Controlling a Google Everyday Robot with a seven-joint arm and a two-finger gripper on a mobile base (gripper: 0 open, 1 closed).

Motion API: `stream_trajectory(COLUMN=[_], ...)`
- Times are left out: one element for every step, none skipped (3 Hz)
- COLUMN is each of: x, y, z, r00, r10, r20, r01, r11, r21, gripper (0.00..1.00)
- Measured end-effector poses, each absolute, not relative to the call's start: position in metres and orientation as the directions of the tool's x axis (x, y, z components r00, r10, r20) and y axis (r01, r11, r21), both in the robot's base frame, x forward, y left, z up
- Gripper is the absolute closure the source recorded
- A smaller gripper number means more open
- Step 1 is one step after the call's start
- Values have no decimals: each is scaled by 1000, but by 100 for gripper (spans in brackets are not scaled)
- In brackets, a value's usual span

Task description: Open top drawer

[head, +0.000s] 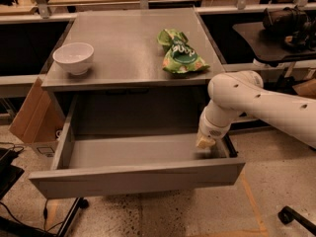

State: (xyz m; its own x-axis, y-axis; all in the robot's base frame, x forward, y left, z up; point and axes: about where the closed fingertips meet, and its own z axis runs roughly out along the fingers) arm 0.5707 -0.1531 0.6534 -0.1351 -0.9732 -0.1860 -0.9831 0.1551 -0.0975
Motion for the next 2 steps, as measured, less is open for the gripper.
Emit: stream_trajectory(x=[531,449], y=[-145,-139], z=[673,702], r00=[-130,-134], r10=[-975,-977], r20=[-178,-164], r01=[-987,-991], r11=[144,136], r21=[-65,1], gripper=[100,100])
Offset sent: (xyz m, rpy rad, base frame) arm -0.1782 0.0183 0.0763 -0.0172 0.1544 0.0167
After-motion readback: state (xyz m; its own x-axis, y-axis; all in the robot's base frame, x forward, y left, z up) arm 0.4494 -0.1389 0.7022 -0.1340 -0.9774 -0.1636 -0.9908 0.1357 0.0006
